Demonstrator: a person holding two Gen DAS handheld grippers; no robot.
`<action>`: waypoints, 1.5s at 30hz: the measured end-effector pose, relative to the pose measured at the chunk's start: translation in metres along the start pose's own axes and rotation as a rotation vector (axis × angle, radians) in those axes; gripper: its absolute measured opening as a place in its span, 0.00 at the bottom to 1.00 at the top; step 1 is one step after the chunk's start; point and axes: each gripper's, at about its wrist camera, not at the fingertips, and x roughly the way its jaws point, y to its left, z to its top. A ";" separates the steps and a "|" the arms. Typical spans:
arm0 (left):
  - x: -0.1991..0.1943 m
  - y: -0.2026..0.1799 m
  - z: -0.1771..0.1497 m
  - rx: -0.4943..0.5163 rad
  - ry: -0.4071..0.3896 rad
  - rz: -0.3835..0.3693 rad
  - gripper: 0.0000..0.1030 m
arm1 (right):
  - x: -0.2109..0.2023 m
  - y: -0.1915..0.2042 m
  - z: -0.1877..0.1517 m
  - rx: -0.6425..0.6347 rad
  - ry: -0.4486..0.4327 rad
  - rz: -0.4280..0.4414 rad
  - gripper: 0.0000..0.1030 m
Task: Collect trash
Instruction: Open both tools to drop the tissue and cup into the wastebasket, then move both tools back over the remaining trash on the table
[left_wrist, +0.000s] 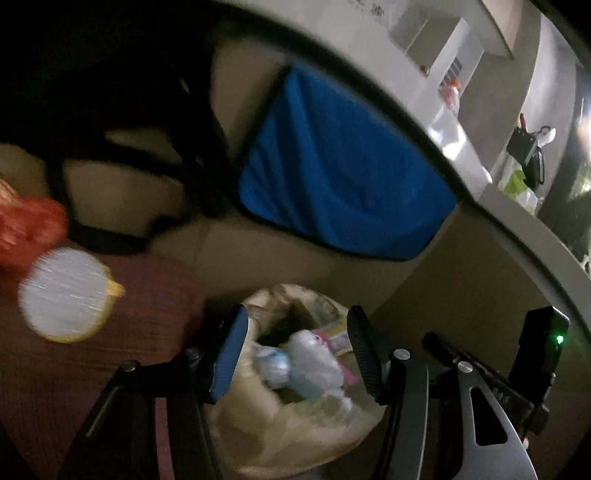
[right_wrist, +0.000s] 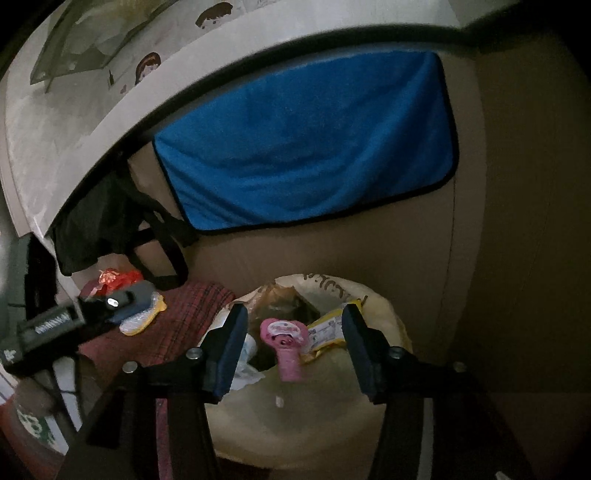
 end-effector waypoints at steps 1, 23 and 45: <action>-0.014 0.002 0.003 0.010 -0.013 0.020 0.55 | -0.004 0.002 0.001 0.004 -0.001 0.000 0.50; -0.327 0.132 0.019 0.057 -0.275 0.419 0.55 | -0.038 0.219 -0.006 -0.105 0.052 0.142 0.52; -0.142 0.188 -0.008 -0.010 -0.132 0.464 0.60 | 0.050 0.239 -0.052 -0.113 0.100 0.154 0.52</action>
